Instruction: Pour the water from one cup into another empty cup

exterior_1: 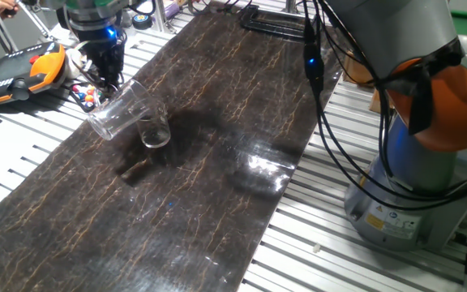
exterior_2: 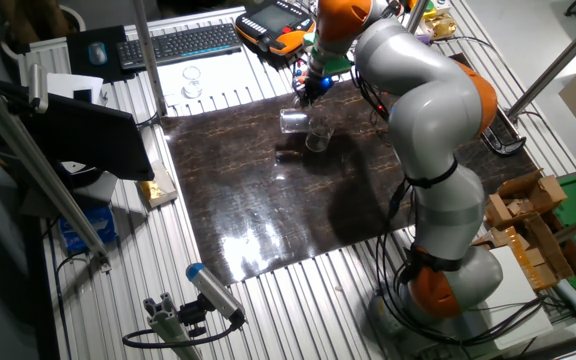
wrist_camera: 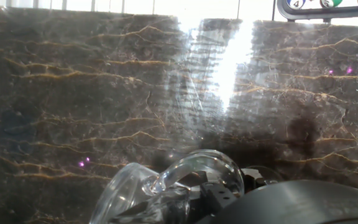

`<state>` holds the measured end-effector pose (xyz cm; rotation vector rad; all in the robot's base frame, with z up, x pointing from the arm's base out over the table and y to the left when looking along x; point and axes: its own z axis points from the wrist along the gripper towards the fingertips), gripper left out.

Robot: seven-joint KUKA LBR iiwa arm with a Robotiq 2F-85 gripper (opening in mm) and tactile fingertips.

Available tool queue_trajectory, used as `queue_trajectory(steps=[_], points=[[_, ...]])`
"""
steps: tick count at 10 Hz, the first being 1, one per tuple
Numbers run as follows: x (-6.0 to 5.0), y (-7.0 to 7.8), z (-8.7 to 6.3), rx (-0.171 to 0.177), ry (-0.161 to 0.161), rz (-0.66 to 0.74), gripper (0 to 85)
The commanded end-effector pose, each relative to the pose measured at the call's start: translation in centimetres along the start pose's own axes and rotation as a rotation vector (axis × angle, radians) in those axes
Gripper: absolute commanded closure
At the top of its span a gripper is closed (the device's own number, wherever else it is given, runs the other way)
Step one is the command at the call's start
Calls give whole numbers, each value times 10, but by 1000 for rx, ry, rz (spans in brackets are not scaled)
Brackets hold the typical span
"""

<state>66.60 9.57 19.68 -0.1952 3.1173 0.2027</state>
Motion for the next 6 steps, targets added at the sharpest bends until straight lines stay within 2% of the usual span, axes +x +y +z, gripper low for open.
queue_trajectory(steps=[1, 6], points=[[-1, -1, -1, -5, -2, 0, 843], [-4, -2, -5, -33, -21, 8, 843]])
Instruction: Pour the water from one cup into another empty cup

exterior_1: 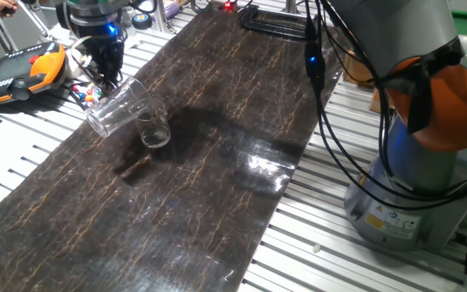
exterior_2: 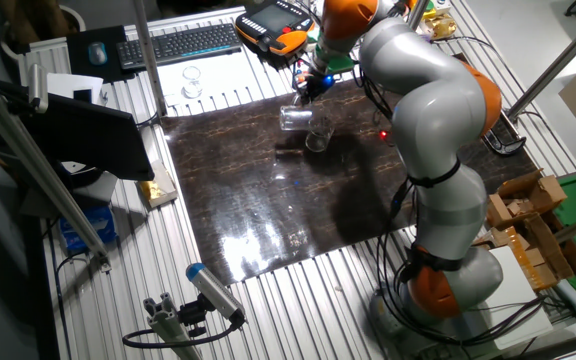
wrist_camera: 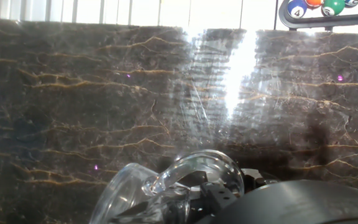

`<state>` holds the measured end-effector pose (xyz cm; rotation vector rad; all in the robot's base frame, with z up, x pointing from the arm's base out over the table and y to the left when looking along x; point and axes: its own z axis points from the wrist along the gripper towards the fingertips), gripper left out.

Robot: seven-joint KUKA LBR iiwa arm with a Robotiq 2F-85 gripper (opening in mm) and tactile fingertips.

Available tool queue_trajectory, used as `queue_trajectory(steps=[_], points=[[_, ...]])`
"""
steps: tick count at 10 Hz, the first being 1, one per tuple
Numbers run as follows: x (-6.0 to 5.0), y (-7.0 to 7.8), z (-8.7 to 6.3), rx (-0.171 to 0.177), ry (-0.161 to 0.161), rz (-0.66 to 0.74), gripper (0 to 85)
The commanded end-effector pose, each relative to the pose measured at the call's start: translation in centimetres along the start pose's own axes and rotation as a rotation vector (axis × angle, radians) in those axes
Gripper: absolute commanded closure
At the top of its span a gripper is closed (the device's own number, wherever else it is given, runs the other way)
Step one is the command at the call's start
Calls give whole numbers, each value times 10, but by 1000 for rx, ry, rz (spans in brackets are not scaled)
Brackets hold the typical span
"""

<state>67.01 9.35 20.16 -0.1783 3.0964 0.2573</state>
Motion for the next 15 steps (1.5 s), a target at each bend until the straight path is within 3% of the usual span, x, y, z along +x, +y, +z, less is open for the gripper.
queue_trajectory(steps=[1, 7, 15], points=[[0, 0, 0, -3, -2, 1, 843], [-3, -4, -5, -33, -30, 11, 843], [-4, -8, -9, -34, -53, 4, 843]])
